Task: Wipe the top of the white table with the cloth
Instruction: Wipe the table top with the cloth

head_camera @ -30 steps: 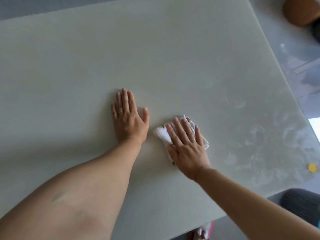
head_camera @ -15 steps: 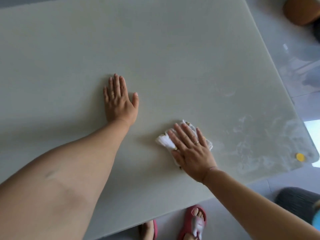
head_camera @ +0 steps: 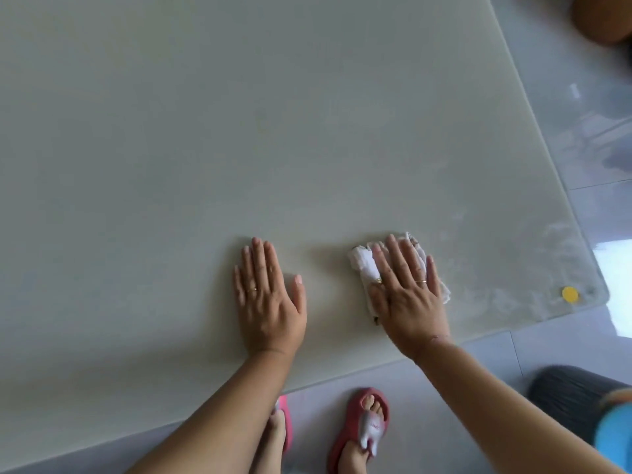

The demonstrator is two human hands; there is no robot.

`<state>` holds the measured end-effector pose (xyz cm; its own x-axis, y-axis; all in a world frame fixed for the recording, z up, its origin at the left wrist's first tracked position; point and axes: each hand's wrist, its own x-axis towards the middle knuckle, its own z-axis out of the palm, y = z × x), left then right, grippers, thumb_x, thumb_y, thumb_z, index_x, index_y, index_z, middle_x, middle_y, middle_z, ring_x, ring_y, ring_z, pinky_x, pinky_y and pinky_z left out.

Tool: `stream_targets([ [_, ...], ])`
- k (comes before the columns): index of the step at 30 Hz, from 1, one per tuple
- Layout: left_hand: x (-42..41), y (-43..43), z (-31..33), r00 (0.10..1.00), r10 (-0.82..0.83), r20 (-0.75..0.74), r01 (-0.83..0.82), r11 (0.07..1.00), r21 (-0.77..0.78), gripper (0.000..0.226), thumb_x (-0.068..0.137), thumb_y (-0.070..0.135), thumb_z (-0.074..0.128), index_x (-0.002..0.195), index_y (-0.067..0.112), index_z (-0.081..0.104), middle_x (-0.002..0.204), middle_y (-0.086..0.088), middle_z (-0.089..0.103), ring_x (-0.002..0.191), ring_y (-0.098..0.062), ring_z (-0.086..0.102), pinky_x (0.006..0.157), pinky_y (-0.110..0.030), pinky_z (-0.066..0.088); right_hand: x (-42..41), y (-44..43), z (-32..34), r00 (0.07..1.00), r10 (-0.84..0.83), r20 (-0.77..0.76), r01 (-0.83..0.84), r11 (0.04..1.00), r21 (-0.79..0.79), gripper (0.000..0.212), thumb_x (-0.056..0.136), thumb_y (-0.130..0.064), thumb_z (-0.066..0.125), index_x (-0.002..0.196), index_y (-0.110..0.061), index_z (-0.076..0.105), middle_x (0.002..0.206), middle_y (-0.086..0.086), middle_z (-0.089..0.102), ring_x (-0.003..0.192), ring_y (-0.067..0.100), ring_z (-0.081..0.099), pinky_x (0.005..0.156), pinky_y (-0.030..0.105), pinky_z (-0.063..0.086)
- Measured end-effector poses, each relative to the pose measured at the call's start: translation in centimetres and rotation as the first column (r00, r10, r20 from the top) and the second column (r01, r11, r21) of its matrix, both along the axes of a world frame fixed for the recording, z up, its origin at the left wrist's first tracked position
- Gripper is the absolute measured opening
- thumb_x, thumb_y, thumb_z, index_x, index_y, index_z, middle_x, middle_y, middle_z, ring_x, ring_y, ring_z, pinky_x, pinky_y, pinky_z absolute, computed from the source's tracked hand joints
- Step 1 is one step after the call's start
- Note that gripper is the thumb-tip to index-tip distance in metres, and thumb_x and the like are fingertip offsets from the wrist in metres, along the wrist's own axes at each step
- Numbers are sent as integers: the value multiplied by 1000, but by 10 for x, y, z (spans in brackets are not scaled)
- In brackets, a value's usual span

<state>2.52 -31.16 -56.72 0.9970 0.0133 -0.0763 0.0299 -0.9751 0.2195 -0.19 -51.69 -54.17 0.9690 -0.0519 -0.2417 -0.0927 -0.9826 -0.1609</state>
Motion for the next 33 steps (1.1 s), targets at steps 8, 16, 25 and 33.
stream_targets([
  [8,2,-2,1,1000,19,0,-19,1000,2,65,92,39,31,146,3,29,155,-13,26,143,-30,24,116,-45,16,-48,31,-2,937,348,33,-350,935,64,57,94,-41,38,148,-27,27,156,0,22,145,23,14,113,52,18],
  [16,1,-5,-1,999,26,29,-26,1000,4,65,90,38,30,146,4,29,155,-14,26,143,-30,23,116,-44,15,-51,14,1,973,-229,-29,230,973,32,60,91,-45,18,148,-29,5,158,0,3,146,19,-7,116,47,-6],
  [25,1,-5,-2,998,35,42,-35,999,7,66,90,39,29,146,4,30,155,-14,26,143,-30,23,116,-44,15,-72,-63,0,997,78,-1,-78,997,12,56,96,-44,22,149,-29,17,158,-3,14,146,15,1,117,46,0],
  [33,0,-5,-1,998,28,48,-29,1000,12,67,90,40,27,146,3,29,155,-14,24,144,-29,20,117,-44,14,-77,2,1,996,86,-2,-86,994,64,57,95,-44,26,149,-30,14,157,-2,10,146,25,6,114,51,5],
])
